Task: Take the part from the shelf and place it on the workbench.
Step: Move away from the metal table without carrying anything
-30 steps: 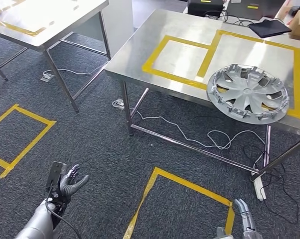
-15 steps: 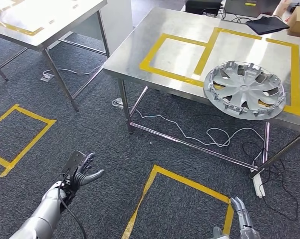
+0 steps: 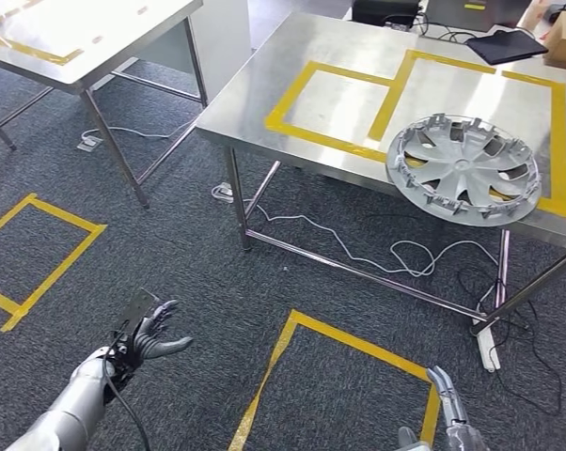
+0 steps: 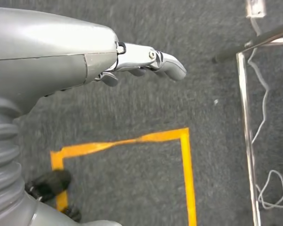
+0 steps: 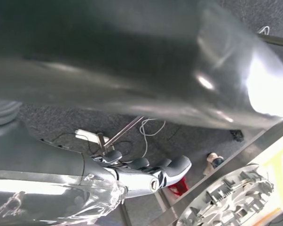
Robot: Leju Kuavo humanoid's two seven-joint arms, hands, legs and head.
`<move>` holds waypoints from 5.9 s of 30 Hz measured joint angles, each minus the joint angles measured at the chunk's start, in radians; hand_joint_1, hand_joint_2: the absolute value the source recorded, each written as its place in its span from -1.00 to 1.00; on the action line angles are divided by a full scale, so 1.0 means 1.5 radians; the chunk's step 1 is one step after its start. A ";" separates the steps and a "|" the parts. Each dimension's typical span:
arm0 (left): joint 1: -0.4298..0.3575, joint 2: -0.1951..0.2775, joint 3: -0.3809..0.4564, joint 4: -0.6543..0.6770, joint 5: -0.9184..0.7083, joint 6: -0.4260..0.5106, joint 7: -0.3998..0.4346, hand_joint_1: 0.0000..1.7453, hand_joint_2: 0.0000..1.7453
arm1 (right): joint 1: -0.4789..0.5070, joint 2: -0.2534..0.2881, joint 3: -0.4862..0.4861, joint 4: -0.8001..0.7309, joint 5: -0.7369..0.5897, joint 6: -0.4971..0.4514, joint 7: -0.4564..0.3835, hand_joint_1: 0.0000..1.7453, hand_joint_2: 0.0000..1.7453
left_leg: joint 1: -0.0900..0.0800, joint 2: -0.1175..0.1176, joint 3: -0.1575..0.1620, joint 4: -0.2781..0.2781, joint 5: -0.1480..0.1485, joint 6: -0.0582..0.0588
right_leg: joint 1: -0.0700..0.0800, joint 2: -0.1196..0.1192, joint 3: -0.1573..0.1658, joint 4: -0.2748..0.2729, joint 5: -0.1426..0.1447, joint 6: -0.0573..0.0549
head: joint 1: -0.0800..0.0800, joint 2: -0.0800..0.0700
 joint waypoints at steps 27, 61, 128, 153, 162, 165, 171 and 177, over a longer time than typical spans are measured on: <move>0.061 0.084 -0.010 0.115 -0.099 0.056 0.122 -1.00 0.00 | -0.024 -0.011 0.013 0.025 -0.034 0.000 -0.022 -1.00 -1.00 | 0.000 0.000 -0.001 0.000 -0.001 -0.001 | 0.000 0.000 -0.008 0.000 -0.001 -0.002 | 0.000 0.000; 0.090 0.026 0.083 0.110 -0.036 0.148 0.032 -1.00 -1.00 | 0.022 0.032 -0.002 0.033 0.027 0.000 -0.022 -1.00 -1.00 | -0.007 0.000 -0.003 0.004 -0.006 0.009 | -0.007 0.000 -0.003 -0.001 -0.002 0.006 | 0.000 0.000; 0.136 -0.041 0.146 0.139 -0.114 0.218 -0.065 -1.00 -1.00 | 0.024 0.555 -0.679 0.575 -0.367 0.182 -0.217 -1.00 -1.00 | 0.006 0.026 0.044 -0.008 -0.035 0.005 | -0.012 -0.025 -0.026 0.089 -0.065 0.017 | -0.007 0.000; 0.151 -0.061 0.145 0.140 -0.138 0.220 -0.073 -1.00 -1.00 | -0.007 0.556 -0.704 0.654 -0.317 0.241 -0.219 -1.00 -1.00 | 0.004 0.049 0.003 0.080 -0.073 -0.024 | -0.009 -0.058 0.012 0.001 -0.010 -0.008 | -0.016 0.000; 0.151 -0.064 0.145 0.140 -0.139 0.221 -0.073 -1.00 -1.00 | -0.010 0.556 -0.704 0.664 -0.318 0.241 -0.217 -1.00 -1.00 | 0.003 0.014 0.042 -0.006 -0.036 0.009 | -0.012 -0.013 -0.049 0.158 -0.101 0.018 | -0.002 0.000; 0.154 -0.064 0.145 0.140 -0.137 0.222 -0.073 -1.00 -1.00 | -0.010 0.556 -0.704 0.667 -0.318 0.242 -0.210 -1.00 -1.00 | 0.002 -0.014 0.042 -0.005 -0.035 0.010 | -0.012 -0.005 -0.061 0.175 -0.087 0.016 | -0.001 0.000; 0.155 -0.064 0.150 0.139 -0.121 0.225 -0.081 -1.00 -1.00 | 0.008 0.556 -0.693 0.647 -0.329 0.242 -0.200 -1.00 -1.00 | 0.005 -0.067 0.030 0.000 -0.031 -0.010 | -0.021 0.059 0.017 0.007 -0.023 0.008 | 0.001 0.000; 0.158 -0.077 0.175 0.117 -0.076 0.212 -0.101 -1.00 -1.00 | 0.039 0.556 -0.678 0.587 -0.385 0.229 -0.210 -1.00 -1.00 | 0.006 0.008 -0.053 0.150 -0.098 -0.026 | -0.015 0.000 0.030 0.002 -0.033 -0.014 | -0.010 0.000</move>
